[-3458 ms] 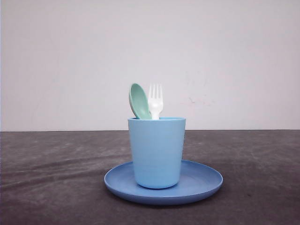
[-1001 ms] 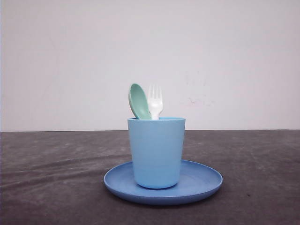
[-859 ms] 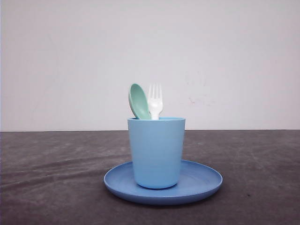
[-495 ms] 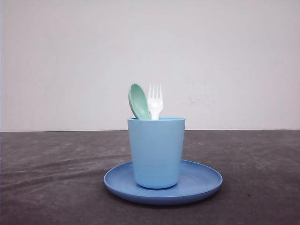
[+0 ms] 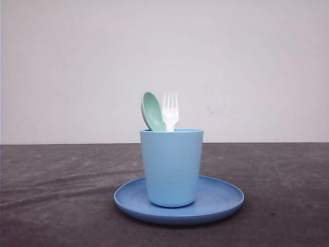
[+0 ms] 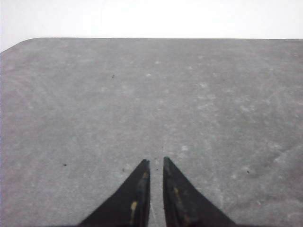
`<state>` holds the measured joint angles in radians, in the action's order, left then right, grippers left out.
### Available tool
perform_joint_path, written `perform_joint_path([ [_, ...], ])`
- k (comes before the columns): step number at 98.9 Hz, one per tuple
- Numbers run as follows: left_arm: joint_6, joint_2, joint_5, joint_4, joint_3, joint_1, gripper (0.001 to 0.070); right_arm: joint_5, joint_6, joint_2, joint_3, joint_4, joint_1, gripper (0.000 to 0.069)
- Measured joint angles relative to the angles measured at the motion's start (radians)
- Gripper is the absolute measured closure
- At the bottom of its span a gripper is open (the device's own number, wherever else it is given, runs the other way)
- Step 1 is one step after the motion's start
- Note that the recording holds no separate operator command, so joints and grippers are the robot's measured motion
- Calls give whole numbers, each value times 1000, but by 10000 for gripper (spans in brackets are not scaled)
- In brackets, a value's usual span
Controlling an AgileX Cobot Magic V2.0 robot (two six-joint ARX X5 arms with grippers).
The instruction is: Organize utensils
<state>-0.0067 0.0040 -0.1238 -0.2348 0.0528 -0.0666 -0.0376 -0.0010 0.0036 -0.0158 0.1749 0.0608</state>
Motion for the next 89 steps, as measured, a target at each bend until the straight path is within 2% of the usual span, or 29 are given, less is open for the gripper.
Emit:
perform_joint_path([
  [89,0,0,0,0,0,0,685,-13,-3,0,0,-15,0,687],
])
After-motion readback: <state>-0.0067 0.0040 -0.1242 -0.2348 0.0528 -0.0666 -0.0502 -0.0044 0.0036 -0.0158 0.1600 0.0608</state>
